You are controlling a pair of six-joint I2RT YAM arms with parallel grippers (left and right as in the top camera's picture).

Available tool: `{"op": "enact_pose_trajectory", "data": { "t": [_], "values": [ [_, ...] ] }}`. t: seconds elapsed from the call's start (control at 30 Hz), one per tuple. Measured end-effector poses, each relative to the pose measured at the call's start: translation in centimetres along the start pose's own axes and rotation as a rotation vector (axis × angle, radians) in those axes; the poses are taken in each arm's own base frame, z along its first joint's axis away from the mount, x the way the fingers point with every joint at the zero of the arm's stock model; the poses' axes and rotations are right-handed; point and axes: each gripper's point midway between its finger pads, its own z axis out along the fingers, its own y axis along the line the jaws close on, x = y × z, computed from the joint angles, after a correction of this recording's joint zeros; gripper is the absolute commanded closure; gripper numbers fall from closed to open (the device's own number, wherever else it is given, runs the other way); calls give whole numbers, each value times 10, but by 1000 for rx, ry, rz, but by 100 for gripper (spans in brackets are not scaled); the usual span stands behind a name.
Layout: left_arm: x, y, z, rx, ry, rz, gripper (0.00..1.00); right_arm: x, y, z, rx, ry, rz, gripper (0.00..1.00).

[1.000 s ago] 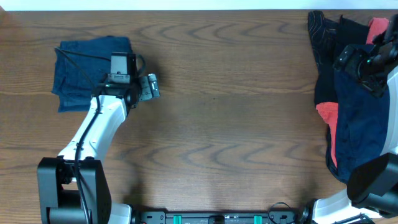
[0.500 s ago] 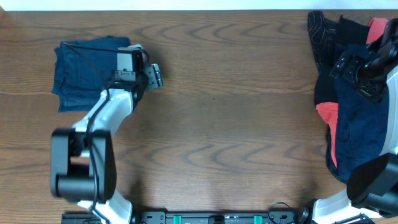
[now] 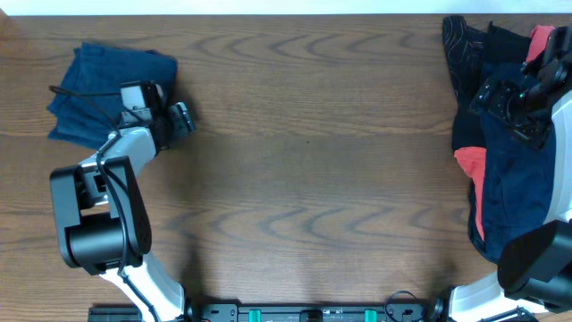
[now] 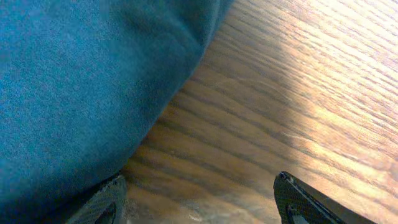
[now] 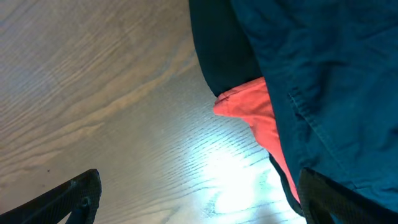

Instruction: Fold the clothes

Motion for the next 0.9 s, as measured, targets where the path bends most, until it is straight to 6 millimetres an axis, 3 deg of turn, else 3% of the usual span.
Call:
{"op": "enact_pose_trajectory", "data": {
  "t": [0.1,0.27,0.4,0.5,0.73,0.9],
  "values": [
    [5,-14,-4,35,20,37,1,1,2,0,-2,1,-6,1],
    [7,-56,-20,95,3,159,2,-8,6,0,-15,-37,-27,1],
    [-1,-89,-53,102,-62,271,2,-23,12,-1,-38,-98,-98,1],
    [9,-102,-88,84,-38,325,2,-20,14,-1,-51,-84,-144,1],
    [50,-72,-164,-2,104,280,2,-12,16,-9,-66,-76,-206,2],
    [73,-58,-207,-27,146,254,2,-14,26,-50,-123,-302,-270,1]
  ]
}}
